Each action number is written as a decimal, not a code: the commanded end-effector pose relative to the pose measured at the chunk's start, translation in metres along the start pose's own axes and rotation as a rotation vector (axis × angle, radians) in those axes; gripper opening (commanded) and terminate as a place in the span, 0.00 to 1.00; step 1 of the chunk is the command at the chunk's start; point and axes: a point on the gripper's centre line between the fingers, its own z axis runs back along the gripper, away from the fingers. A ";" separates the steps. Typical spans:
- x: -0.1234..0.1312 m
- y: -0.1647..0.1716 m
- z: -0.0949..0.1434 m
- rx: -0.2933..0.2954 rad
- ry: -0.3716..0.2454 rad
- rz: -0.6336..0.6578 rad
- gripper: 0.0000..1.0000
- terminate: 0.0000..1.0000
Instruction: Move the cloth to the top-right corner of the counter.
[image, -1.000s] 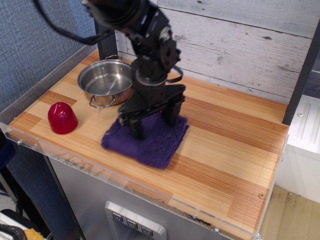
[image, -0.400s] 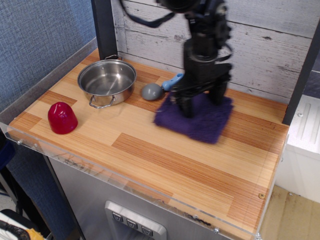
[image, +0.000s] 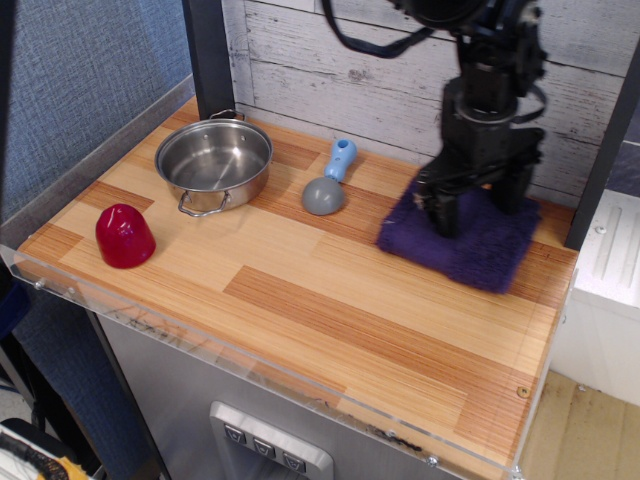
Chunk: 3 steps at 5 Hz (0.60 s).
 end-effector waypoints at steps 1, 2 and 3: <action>-0.013 -0.001 0.014 -0.022 0.001 -0.018 1.00 0.00; -0.008 0.001 0.026 -0.050 0.002 0.001 1.00 0.00; 0.001 -0.003 0.052 -0.098 -0.016 0.043 1.00 0.00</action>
